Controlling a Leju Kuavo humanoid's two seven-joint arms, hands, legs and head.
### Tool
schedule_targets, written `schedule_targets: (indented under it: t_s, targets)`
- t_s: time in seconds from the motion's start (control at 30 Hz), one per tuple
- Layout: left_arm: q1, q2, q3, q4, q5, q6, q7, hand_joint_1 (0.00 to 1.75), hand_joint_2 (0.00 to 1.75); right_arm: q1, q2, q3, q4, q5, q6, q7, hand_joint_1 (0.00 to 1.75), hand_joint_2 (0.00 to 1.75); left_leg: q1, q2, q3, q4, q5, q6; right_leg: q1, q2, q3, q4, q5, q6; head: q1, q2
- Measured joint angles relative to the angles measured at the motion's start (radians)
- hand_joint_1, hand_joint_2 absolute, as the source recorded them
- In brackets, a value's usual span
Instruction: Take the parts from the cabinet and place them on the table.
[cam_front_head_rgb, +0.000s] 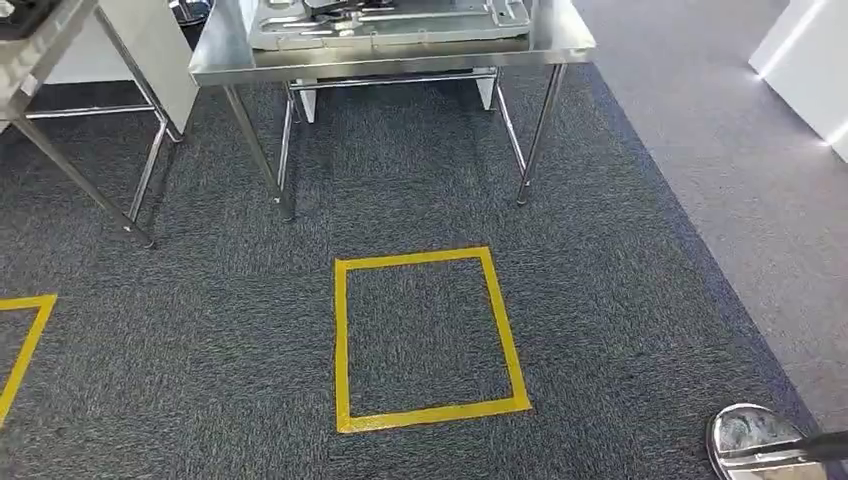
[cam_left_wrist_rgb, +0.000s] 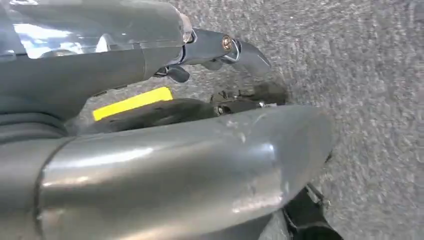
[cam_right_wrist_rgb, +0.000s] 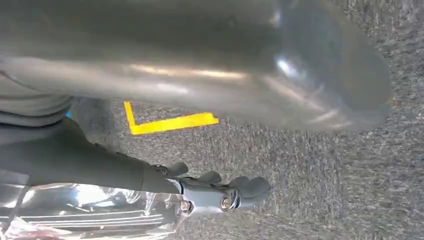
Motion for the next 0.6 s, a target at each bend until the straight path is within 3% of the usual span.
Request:
schedule_targets:
  t_s: [0.07, 0.1, 0.13, 0.17, 0.2, 0.23, 0.27, 0.3, 0.33, 0.37, 0.4, 0.43, 0.47, 0.5, 0.57, 0.6]
  targets:
    - [0.003, 0.000, 0.000, 0.000, -0.003, 0.000, 0.001, 0.00, 0.00, 0.003, 0.000, -0.007, 0.000, -0.017, 0.010, 0.008, 0.00, 0.00, -0.001, 0.001, -0.010, -0.007, 0.022, 0.012, 0.000, 0.001, -0.002, -0.011, 0.024, 0.015, -0.001, 0.000]
    - [0.001, -0.001, 0.000, 0.000, -0.005, 0.000, 0.001, 0.00, 0.00, 0.000, -0.001, -0.015, 0.002, -0.022, 0.018, 0.017, 0.00, 0.00, 0.008, 0.009, -0.017, -0.017, 0.038, 0.020, -0.005, 0.004, -0.007, -0.003, 0.005, 0.018, -0.003, 0.000]
    - [0.001, 0.000, -0.001, 0.000, -0.007, 0.001, 0.002, 0.00, 0.00, -0.001, -0.001, -0.019, 0.002, -0.022, 0.025, 0.027, 0.00, 0.00, 0.007, 0.007, -0.029, -0.019, 0.045, 0.029, -0.004, 0.007, -0.020, 0.023, -0.041, 0.022, 0.000, 0.000]
    - [0.002, 0.000, -0.003, 0.000, -0.013, 0.001, 0.003, 0.00, 0.00, 0.000, -0.001, -0.020, 0.002, -0.021, 0.035, 0.040, 0.00, 0.00, 0.007, 0.007, -0.042, -0.018, 0.054, 0.036, -0.005, 0.008, -0.038, 0.082, -0.107, 0.024, 0.005, 0.000]
    - [0.003, 0.000, -0.006, 0.000, -0.013, 0.001, 0.004, 0.00, 0.00, 0.001, -0.001, -0.019, 0.002, -0.017, 0.040, 0.050, 0.00, 0.00, 0.006, 0.007, -0.054, -0.018, 0.064, 0.037, -0.005, 0.008, -0.057, 0.156, -0.165, 0.028, 0.006, 0.000]
    - [0.003, 0.000, -0.007, 0.000, -0.014, -0.001, 0.006, 0.00, 0.00, 0.003, -0.001, -0.019, 0.002, -0.011, 0.040, 0.057, 0.00, 0.00, 0.005, 0.008, -0.067, -0.017, 0.074, 0.037, -0.005, 0.009, -0.073, 0.228, -0.196, 0.032, 0.005, 0.000]
    - [0.004, 0.000, -0.007, 0.000, -0.014, -0.001, 0.006, 0.00, 0.00, 0.003, -0.001, -0.019, 0.003, -0.008, 0.041, 0.060, 0.00, 0.00, 0.005, 0.005, -0.081, -0.014, 0.083, 0.034, -0.005, 0.009, -0.081, 0.279, -0.190, 0.035, 0.006, 0.000]
    - [0.005, 0.000, -0.007, 0.000, -0.014, -0.001, 0.007, 0.00, 0.00, 0.003, -0.001, -0.019, 0.003, -0.008, 0.043, 0.063, 0.00, 0.00, 0.005, 0.002, -0.096, -0.010, 0.092, 0.031, -0.006, 0.009, -0.073, 0.297, -0.154, 0.036, 0.005, 0.000]
    - [0.005, 0.000, -0.007, 0.000, -0.015, -0.001, 0.008, 0.00, 0.00, 0.003, -0.001, -0.019, 0.003, -0.005, 0.047, 0.066, 0.00, 0.00, 0.005, 0.001, -0.110, -0.005, 0.100, 0.029, -0.007, 0.010, -0.050, 0.281, -0.111, 0.036, 0.006, 0.000]
    - [0.004, 0.000, -0.008, 0.000, -0.016, -0.001, 0.008, 0.00, 0.00, 0.003, -0.001, -0.019, 0.003, -0.003, 0.049, 0.070, 0.00, 0.00, 0.005, -0.006, -0.123, 0.002, 0.107, 0.025, -0.009, 0.012, -0.007, 0.230, -0.078, 0.033, 0.006, 0.000]
    - [0.004, 0.000, -0.010, 0.000, -0.019, -0.002, 0.008, 0.00, 0.00, 0.003, -0.001, -0.019, 0.003, -0.001, 0.051, 0.072, 0.00, 0.00, 0.006, -0.014, -0.137, 0.009, 0.114, 0.021, -0.011, 0.026, 0.060, 0.143, -0.070, 0.028, 0.005, 0.000]
    - [0.004, -0.001, -0.013, 0.000, -0.023, -0.002, 0.007, 0.00, 0.00, 0.002, -0.001, -0.019, 0.003, 0.001, 0.051, 0.076, 0.00, 0.00, 0.007, -0.020, -0.146, 0.019, 0.118, 0.016, -0.012, 0.071, 0.139, 0.041, -0.101, 0.021, 0.006, 0.000]
    - [0.003, -0.001, -0.014, 0.000, -0.024, -0.002, 0.007, 0.00, 0.00, 0.004, -0.001, -0.019, 0.003, 0.003, 0.052, 0.079, 0.00, 0.00, 0.001, -0.028, -0.157, 0.031, 0.120, 0.011, -0.010, 0.084, 0.180, -0.030, -0.129, 0.012, 0.004, 0.000]
    - [0.002, -0.002, -0.015, 0.000, -0.025, -0.002, 0.006, 0.00, 0.00, 0.005, -0.001, -0.019, 0.003, 0.005, 0.053, 0.081, 0.00, 0.00, 0.000, -0.033, -0.164, 0.036, 0.126, 0.004, -0.008, 0.074, 0.182, -0.046, -0.147, 0.009, 0.005, 0.000]
    - [0.005, -0.001, -0.016, 0.000, -0.029, -0.002, 0.009, 0.00, 0.00, 0.005, 0.001, -0.019, 0.003, 0.007, 0.053, 0.084, 0.00, 0.00, 0.000, -0.050, -0.172, 0.035, 0.139, -0.009, -0.006, 0.058, 0.176, -0.041, -0.140, -0.002, 0.005, 0.000]
    - [0.007, -0.001, -0.016, 0.000, -0.030, -0.002, 0.011, 0.00, 0.00, 0.005, 0.007, -0.019, 0.004, 0.009, 0.053, 0.085, 0.00, 0.00, 0.005, -0.054, -0.180, 0.038, 0.140, -0.013, -0.014, 0.042, 0.173, -0.048, -0.131, -0.014, 0.007, 0.000]
